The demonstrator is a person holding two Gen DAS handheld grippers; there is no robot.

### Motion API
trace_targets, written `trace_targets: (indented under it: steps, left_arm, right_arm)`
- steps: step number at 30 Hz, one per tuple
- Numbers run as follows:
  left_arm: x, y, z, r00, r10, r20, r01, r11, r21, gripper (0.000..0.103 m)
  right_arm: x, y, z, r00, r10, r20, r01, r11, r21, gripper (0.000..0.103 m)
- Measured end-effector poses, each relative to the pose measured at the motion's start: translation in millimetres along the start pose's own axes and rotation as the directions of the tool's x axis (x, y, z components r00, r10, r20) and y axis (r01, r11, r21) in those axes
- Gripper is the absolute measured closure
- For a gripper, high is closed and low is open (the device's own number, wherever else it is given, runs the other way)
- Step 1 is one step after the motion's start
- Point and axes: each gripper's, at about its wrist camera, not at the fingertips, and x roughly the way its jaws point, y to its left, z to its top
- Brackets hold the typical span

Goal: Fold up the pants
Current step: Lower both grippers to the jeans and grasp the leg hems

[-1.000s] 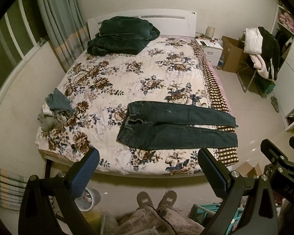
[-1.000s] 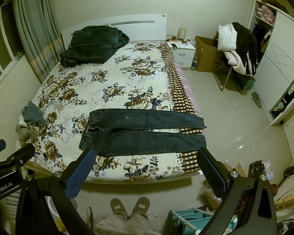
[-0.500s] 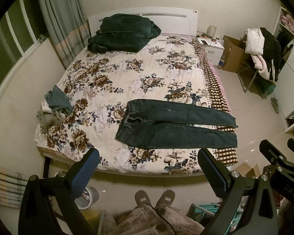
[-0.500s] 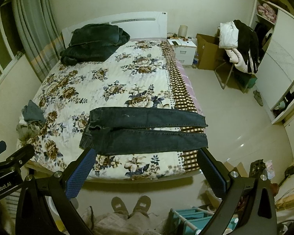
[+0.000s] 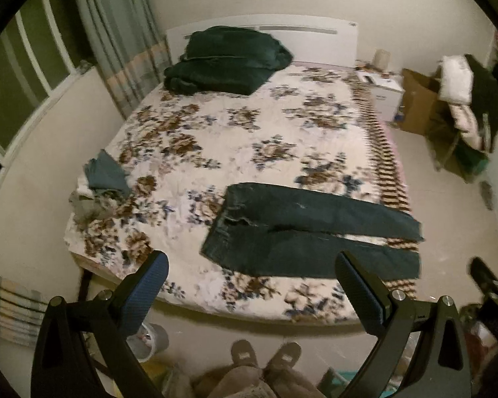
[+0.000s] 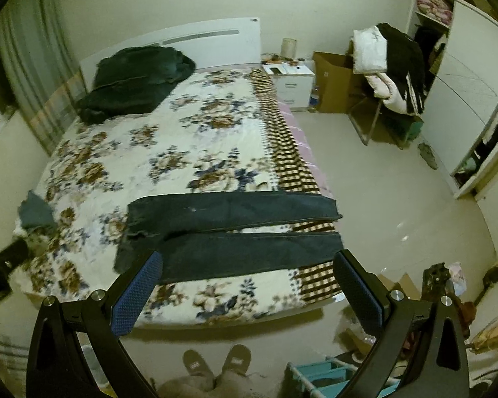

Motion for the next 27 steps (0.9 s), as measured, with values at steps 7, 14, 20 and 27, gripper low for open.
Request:
trace_targets:
  steps: [7,14,20,27]
  left_arm:
    - [78,-21,36,0.998,0.046,-0.041,-0.045,0.999,0.019,0.001]
    - [188,-46,84,0.990,0.040,-0.135,-0.035,0.999,0.039,0.001]
    - [295,-68,125,0.979,0.042,-0.199,-0.028,0.997,0.075,0.001]
    - [431,-115,137,0.971,0.111,-0.214,-0.060,0.971,0.230,0.001]
  right_arm:
    - [107,-22,37,0.997,-0.059,-0.058,0.061,0.998,0.029,0.000]
    - [249,-14,79,0.986,-0.102,-0.135,0.109,0.993,0.046,0.000]
    - [379,5,111,0.966,-0.145,-0.215,0.153,0.988,0.017,0.000]
    - [547,26,120,0.935,-0.212,-0.285,0.175,0.973,-0.148,0.000]
